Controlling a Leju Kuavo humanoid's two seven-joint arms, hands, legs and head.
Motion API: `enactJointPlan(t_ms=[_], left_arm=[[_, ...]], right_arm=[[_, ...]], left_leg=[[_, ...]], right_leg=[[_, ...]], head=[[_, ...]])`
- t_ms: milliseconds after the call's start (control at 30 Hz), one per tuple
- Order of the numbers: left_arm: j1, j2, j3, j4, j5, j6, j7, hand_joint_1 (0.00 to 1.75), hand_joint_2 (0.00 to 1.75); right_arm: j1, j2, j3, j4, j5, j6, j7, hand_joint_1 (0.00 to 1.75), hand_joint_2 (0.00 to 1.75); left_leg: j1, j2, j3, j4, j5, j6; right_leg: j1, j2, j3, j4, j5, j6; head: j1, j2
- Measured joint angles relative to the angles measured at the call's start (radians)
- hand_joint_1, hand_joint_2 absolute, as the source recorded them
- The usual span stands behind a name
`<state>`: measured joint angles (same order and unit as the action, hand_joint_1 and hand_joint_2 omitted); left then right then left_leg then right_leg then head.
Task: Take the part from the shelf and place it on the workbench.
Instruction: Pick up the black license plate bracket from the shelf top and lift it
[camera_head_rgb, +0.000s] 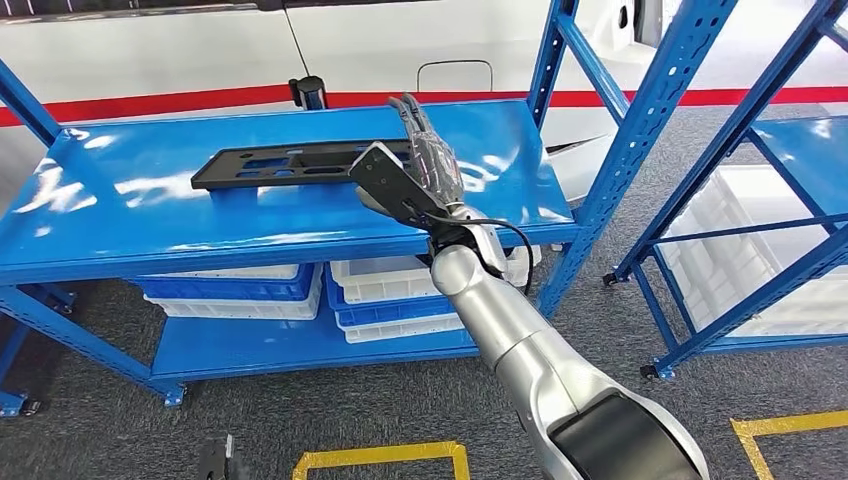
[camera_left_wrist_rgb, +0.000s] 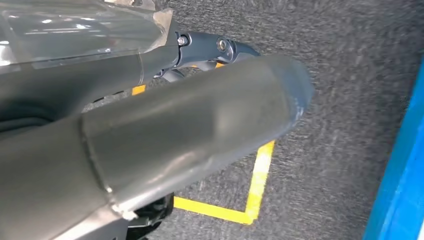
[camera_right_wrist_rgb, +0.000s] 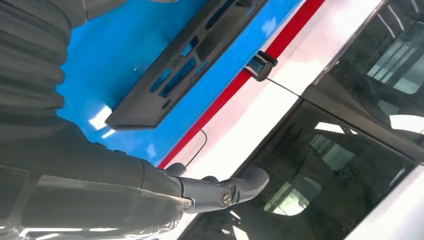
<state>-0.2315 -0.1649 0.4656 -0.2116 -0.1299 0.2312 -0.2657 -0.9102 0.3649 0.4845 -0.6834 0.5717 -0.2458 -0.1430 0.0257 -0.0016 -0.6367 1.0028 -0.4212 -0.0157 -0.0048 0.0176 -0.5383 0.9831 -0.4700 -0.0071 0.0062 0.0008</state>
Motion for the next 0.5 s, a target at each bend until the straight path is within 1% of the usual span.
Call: enactJointPlan(t_ms=[33,100,133,167,200,267,300,333,367,400,433,467,500], left_arm=[[0.001,-0.002,0.000,0.001,-0.003,0.007,0.009,0.00,0.00],[0.006,-0.005,0.001,0.002,-0.009,0.019,0.023,0.00,0.00],[0.007,-0.006,0.002,0.002,-0.011,0.025,0.029,0.00,0.00],[0.007,-0.006,0.002,0.002,-0.013,0.030,0.034,0.00,0.00],[0.007,-0.006,0.004,0.003,-0.014,0.036,0.038,0.00,0.00],[0.010,-0.005,0.009,0.003,-0.011,0.046,0.048,0.00,0.00],[0.014,-0.005,0.012,0.003,-0.009,0.049,0.050,0.00,0.00],[0.019,-0.005,0.015,0.003,-0.005,0.051,0.051,0.00,0.00],[0.023,-0.005,0.018,0.003,0.000,0.051,0.051,0.00,0.00],[0.025,-0.004,0.021,0.003,0.004,0.051,0.051,0.00,0.00],[0.027,-0.004,0.025,0.003,0.008,0.051,0.051,0.00,0.00],[0.027,-0.004,0.029,0.003,0.011,0.050,0.051,0.00,0.00],[0.027,-0.004,0.032,0.003,0.012,0.050,0.051,0.00,0.00]], right_arm=[[0.004,0.000,0.000,-0.003,0.007,0.000,0.004,0.00,1.75],[0.015,0.001,-0.001,-0.011,0.017,0.000,0.010,0.00,1.75],[0.018,0.001,-0.001,-0.016,0.020,0.000,0.013,0.00,1.75],[0.021,0.002,0.000,-0.019,0.023,0.001,0.016,0.00,1.75],[0.024,0.001,0.000,-0.022,0.025,0.002,0.020,0.00,1.75],[0.035,0.000,0.003,-0.024,0.022,0.005,0.028,0.00,1.75],[0.044,-0.001,0.006,-0.025,0.018,0.007,0.033,0.00,1.75],[0.051,-0.002,0.011,-0.026,0.012,0.009,0.037,0.00,1.75],[0.055,-0.003,0.018,-0.029,0.004,0.011,0.041,0.00,1.75],[0.057,-0.003,0.025,-0.033,-0.003,0.012,0.044,0.00,1.75],[0.057,-0.003,0.032,-0.036,-0.009,0.013,0.047,0.00,1.75],[0.057,-0.003,0.039,-0.039,-0.014,0.013,0.050,0.00,1.75],[0.056,-0.002,0.044,-0.042,-0.017,0.014,0.053,0.00,1.75]], left_leg=[[-0.003,0.000,0.005,-0.003,-0.009,0.010],[-0.005,-0.002,0.019,-0.006,0.001,0.029],[-0.005,-0.002,0.026,-0.007,0.002,0.035],[-0.005,-0.002,0.033,-0.008,0.001,0.041],[-0.006,-0.003,0.037,-0.008,-0.001,0.046],[-0.008,-0.004,0.043,-0.008,-0.011,0.052],[-0.010,-0.005,0.048,-0.008,-0.016,0.053],[-0.012,-0.005,0.053,-0.008,-0.022,0.053],[-0.014,-0.006,0.061,-0.008,-0.028,0.052],[-0.015,-0.007,0.069,-0.008,-0.034,0.051],[-0.017,-0.008,0.077,-0.008,-0.040,0.049],[-0.018,-0.009,0.084,-0.009,-0.046,0.046],[-0.018,-0.009,0.088,-0.010,-0.052,0.040]], right_leg=[[0.003,0.000,0.002,0.003,-0.001,0.007],[0.005,-0.001,0.005,0.013,-0.007,0.020],[0.005,-0.003,-0.002,0.033,-0.013,0.024],[0.003,-0.005,-0.019,0.065,-0.025,0.027],[0.001,-0.006,-0.052,0.120,-0.041,0.028],[0.001,-0.007,-0.135,0.246,-0.078,0.027],[0.002,-0.007,-0.168,0.285,-0.087,0.026],[0.003,-0.007,-0.183,0.287,-0.081,0.027],[0.004,-0.007,-0.178,0.251,-0.057,0.029],[0.005,-0.008,-0.155,0.182,-0.021,0.030],[0.008,-0.009,-0.130,0.110,0.016,0.028],[0.013,-0.010,-0.110,0.054,0.036,0.022],[0.017,-0.011,-0.094,0.020,0.045,0.013]], head=[[0.000,0.000],[0.001,0.000],[0.001,0.000],[0.001,0.000],[0.001,0.000],[0.001,0.000],[0.001,0.000],[0.001,0.000],[0.001,0.000],[0.001,0.000],[0.001,0.000],[0.001,0.000],[0.001,0.000]])
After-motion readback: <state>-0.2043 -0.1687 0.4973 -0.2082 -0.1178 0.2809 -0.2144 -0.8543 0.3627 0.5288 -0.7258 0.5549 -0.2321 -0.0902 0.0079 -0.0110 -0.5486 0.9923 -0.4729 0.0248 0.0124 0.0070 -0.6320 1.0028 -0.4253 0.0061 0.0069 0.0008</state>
